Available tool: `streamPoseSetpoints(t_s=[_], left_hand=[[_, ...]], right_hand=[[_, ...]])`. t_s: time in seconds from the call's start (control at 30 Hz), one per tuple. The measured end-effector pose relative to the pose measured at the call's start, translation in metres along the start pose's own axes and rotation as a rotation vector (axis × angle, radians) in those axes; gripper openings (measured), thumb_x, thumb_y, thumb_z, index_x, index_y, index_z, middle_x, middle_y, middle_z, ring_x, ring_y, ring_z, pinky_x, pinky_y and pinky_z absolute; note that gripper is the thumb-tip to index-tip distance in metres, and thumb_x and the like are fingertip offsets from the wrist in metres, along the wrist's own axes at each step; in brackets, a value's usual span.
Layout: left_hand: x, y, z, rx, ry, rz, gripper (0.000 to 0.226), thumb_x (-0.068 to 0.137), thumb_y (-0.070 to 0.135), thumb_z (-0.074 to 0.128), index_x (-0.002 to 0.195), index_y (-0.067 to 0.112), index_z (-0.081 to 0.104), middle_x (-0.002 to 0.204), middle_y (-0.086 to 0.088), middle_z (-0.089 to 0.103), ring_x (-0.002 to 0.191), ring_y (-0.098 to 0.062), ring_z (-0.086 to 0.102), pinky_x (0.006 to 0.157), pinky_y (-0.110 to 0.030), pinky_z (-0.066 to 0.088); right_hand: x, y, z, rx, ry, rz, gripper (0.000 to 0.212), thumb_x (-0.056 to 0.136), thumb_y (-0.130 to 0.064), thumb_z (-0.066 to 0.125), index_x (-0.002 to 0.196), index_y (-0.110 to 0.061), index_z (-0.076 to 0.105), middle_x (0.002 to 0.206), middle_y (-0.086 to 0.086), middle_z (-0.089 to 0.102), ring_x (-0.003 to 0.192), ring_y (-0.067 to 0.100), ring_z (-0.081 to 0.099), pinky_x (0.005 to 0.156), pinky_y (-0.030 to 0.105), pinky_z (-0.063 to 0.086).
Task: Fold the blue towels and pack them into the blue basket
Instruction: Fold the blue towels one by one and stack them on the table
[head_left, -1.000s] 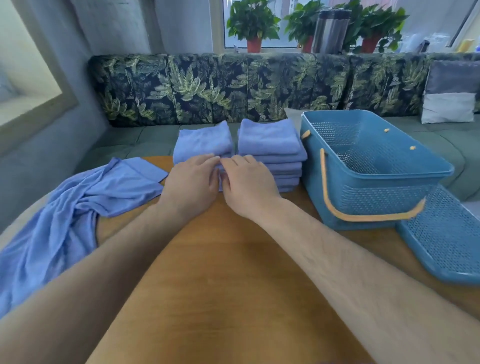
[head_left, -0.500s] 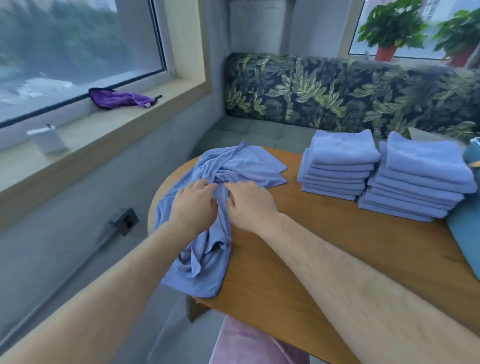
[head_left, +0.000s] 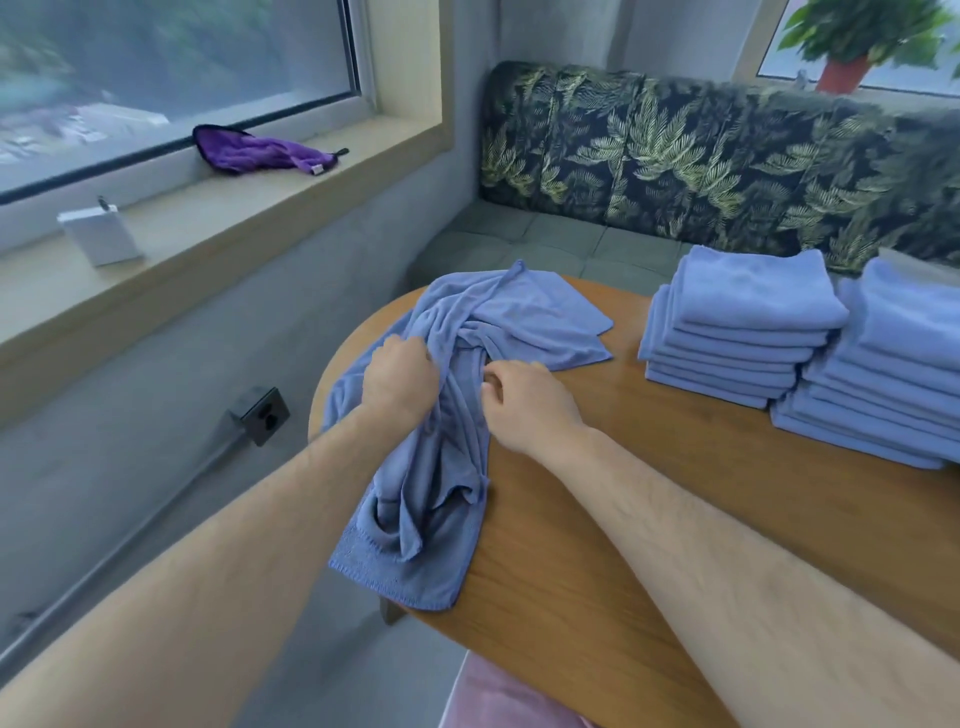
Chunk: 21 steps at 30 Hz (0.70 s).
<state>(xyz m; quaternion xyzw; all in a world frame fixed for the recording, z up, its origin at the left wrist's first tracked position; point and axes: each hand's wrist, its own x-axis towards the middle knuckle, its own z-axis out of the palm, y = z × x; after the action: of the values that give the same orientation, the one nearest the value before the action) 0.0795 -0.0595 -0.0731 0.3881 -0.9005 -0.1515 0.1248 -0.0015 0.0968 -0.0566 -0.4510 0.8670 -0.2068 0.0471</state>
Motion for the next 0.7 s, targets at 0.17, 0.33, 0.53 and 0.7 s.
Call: streamPoseSetpoints(t_s=[0.17,0.33,0.53,0.7], left_hand=[[0.006,-0.008,0.002,-0.021,-0.021,-0.048,0.028,0.094,0.031,0.059,0.086,0.005,0.053,0.092,-0.011,0.055,0.091,-0.031,0.055,0.069,-0.037,0.044],[0.011,-0.006,0.0,-0.165,0.006,-0.056,0.03,0.086,0.007,0.05,0.061,0.013,0.035,0.057,-0.001,0.041,0.06,-0.021,0.039,0.047,-0.031,0.026],[-0.035,0.041,-0.035,-0.4,0.142,0.129,0.01,0.085,0.018,0.06,0.08,0.01,0.058,0.071,-0.001,0.062,0.065,-0.017,0.053,0.062,-0.031,0.044],[-0.11,0.09,-0.046,-0.498,-0.028,0.427,0.007,0.088,0.019,0.067,0.083,0.017,0.062,0.076,0.005,0.065,0.073,-0.009,0.059,0.064,-0.018,0.045]], right_hand=[[-0.003,-0.001,0.004,0.051,-0.032,0.006,0.032,0.101,-0.032,0.043,0.121,-0.016,0.061,0.116,0.001,0.065,0.116,0.026,0.051,0.092,0.04,0.049],[-0.008,0.011,0.0,0.08,0.025,-0.004,0.031,0.101,-0.03,0.04,0.118,-0.019,0.063,0.117,-0.003,0.066,0.115,0.022,0.051,0.093,0.041,0.048],[-0.01,0.004,-0.025,0.427,0.129,0.118,0.041,0.103,-0.036,0.041,0.078,-0.01,0.06,0.073,-0.003,0.062,0.072,0.017,0.057,0.068,0.043,0.05],[-0.013,0.004,-0.053,1.14,0.117,0.485,0.024,0.096,-0.033,0.061,0.085,-0.012,0.06,0.08,0.001,0.061,0.074,0.017,0.059,0.059,0.024,0.045]])
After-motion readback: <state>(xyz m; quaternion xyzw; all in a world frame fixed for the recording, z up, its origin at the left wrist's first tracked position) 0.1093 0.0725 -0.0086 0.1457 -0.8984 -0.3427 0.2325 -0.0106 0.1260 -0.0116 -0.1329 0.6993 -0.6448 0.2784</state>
